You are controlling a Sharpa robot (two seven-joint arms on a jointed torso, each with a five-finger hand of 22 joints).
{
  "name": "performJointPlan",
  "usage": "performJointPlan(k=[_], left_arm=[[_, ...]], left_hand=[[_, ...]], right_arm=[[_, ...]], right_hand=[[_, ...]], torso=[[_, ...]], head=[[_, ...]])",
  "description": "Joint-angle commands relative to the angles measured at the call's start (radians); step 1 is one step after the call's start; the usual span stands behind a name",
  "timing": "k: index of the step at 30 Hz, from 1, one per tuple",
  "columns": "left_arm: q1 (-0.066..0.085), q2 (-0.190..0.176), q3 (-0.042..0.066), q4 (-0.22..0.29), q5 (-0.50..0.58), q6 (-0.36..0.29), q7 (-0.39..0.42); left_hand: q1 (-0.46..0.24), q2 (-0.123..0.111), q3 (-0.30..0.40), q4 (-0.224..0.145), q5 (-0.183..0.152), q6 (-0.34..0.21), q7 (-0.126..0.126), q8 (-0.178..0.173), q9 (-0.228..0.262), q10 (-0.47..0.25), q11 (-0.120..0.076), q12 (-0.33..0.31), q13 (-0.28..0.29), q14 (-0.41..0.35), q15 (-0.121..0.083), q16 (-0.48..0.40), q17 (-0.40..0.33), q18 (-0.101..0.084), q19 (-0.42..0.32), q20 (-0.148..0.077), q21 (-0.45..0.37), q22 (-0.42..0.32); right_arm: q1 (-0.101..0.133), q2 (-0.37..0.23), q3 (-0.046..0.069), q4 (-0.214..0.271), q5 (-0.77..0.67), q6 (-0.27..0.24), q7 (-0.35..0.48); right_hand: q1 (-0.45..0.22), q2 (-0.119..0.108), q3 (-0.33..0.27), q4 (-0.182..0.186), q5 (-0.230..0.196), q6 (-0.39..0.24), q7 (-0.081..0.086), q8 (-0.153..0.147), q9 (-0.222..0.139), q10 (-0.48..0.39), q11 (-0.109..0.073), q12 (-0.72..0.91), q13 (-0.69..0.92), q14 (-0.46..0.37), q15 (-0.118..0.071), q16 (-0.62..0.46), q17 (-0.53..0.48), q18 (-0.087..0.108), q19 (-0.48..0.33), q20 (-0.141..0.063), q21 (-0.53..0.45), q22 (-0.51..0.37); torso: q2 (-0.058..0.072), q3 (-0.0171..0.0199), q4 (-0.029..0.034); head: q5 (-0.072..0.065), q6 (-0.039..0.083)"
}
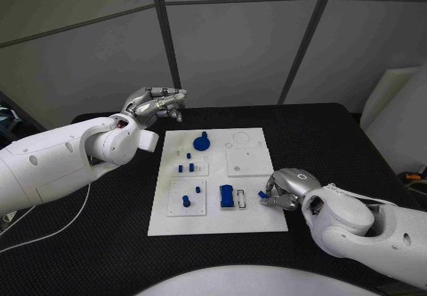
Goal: Assemble the parts on the task board
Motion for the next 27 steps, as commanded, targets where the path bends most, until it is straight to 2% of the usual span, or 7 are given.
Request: performJointPlan(k=[1, 3, 5, 10, 18, 23, 27], left_arm=[[0.001, -0.001, 0.0, 0.002, 0.002, 0.01, 0.001], [0.001, 0.0, 0.0, 0.001, 0.002, 0.01, 0.001], [0.001, 0.001, 0.0, 0.002, 0.002, 0.01, 0.001], [0.001, 0.002, 0.0, 0.003, 0.002, 0.009, 0.001], [0.001, 0.001, 0.0, 0.004, 0.002, 0.008, 0.001], [0.001, -0.001, 0.0, 0.005, 0.002, 0.007, 0.001], [0.001, -0.001, 0.0, 0.006, 0.002, 0.008, 0.001]], left_hand=[[0.003, 0.009, -0.002, 0.001, -0.001, -0.009, -0.001, -0.005, -0.001, -0.005, -0.001, 0.006, 0.001, -0.004, 0.006, -0.003, -0.002, 0.003, 0.003, 0.003, -0.007, -0.002], [0.003, 0.009, -0.002, 0.001, -0.001, -0.009, -0.001, -0.005, -0.001, -0.005, -0.001, 0.006, 0.001, -0.004, 0.006, -0.003, -0.002, 0.003, 0.003, 0.003, -0.007, -0.002], [0.003, 0.009, -0.002, 0.001, -0.001, -0.009, -0.001, -0.005, -0.001, -0.005, -0.001, 0.006, 0.001, -0.004, 0.006, -0.003, -0.002, 0.003, 0.003, 0.003, -0.007, -0.002], [0.003, 0.009, -0.002, 0.001, -0.001, -0.009, -0.001, -0.005, -0.001, -0.005, -0.001, 0.006, 0.001, -0.004, 0.006, -0.003, -0.002, 0.003, 0.003, 0.003, -0.007, -0.002], [0.003, 0.009, -0.002, 0.001, -0.001, -0.009, -0.001, -0.005, -0.001, -0.005, -0.001, 0.006, 0.001, -0.004, 0.006, -0.003, -0.002, 0.003, 0.003, 0.003, -0.007, -0.002], [0.003, 0.009, -0.002, 0.001, -0.001, -0.009, -0.001, -0.005, -0.001, -0.005, -0.001, 0.006, 0.001, -0.004, 0.006, -0.003, -0.002, 0.003, 0.003, 0.003, -0.007, -0.002], [0.003, 0.009, -0.002, 0.001, -0.001, -0.009, -0.001, -0.005, -0.001, -0.005, -0.001, 0.006, 0.001, -0.004, 0.006, -0.003, -0.002, 0.003, 0.003, 0.003, -0.007, -0.002]], right_arm=[[-0.017, -0.008, -0.015, -0.008, 0.027, 0.069, -0.042], [-0.016, -0.013, -0.015, -0.001, 0.05, 0.044, -0.045], [-0.016, -0.018, -0.015, 0.008, 0.082, 0.017, -0.048], [-0.016, -0.033, -0.014, 0.033, 0.167, -0.054, -0.052], [-0.013, -0.048, -0.009, 0.074, 0.255, -0.187, -0.05], [-0.012, -0.044, 0.001, 0.087, 0.277, -0.24, -0.04], [-0.011, -0.034, 0.004, 0.088, 0.297, -0.256, -0.033]], right_hand=[[0.049, 0.038, 0.034, -0.003, -0.022, 0.007, -0.001, 0.003, -0.232, -0.001, -0.01, -0.008, 0.002, 0.048, -0.009, -0.006, 0.002, -0.007, 0.016, -0.009, -0.002, 0.167], [0.046, 0.044, 0.051, 0.0, -0.028, 0.004, -0.001, 0.0, -0.234, -0.002, -0.009, -0.012, -0.001, 0.048, -0.009, -0.007, 0.0, -0.007, 0.016, -0.01, -0.003, 0.166], [0.05, 0.047, 0.072, -0.002, -0.013, 0.005, -0.001, -0.002, -0.237, -0.003, -0.009, -0.015, -0.002, 0.048, -0.01, -0.007, 0.0, -0.007, 0.016, -0.01, -0.003, 0.167], [0.047, 0.037, 0.123, -0.003, 0.013, 0.008, -0.002, -0.004, -0.24, -0.003, -0.01, -0.019, -0.003, 0.048, -0.011, -0.007, 0.002, -0.007, 0.017, -0.011, -0.002, 0.168], [-0.007, -0.036, 0.268, 0.008, 0.037, 0.01, 0.002, -0.01, -0.249, 0.003, -0.009, -0.015, 0.002, 0.05, -0.009, -0.005, 0.008, -0.008, 0.021, -0.009, 0.001, 0.172], [-0.036, -0.061, 0.314, 0.013, 0.03, 0.015, -0.001, -0.008, -0.249, 0.007, -0.008, -0.01, 0.005, 0.051, -0.01, -0.003, 0.013, -0.009, 0.024, -0.009, 0.003, 0.175], [-0.055, -0.075, 0.339, 0.017, 0.027, 0.018, -0.001, -0.006, -0.248, 0.01, -0.008, -0.007, 0.008, 0.052, -0.009, -0.001, 0.017, -0.01, 0.026, -0.009, 0.006, 0.178]], torso=[[-0.002, 0.0002, -0.0025], [-0.002, -0.0007, -0.003], [-0.001, -0.0011, -0.0016], [0.0, -0.001, -0.0002], [0.001, -0.001, 0.0003], [0.001, -0.0003, -0.0009], [0.001, -0.0004, -0.0011]], head=[[0.002, -0.001], [0.002, 0.001], [0.0, 0.004], [0.0, 0.009], [0.006, 0.011], [0.011, 0.012], [0.011, 0.01]])
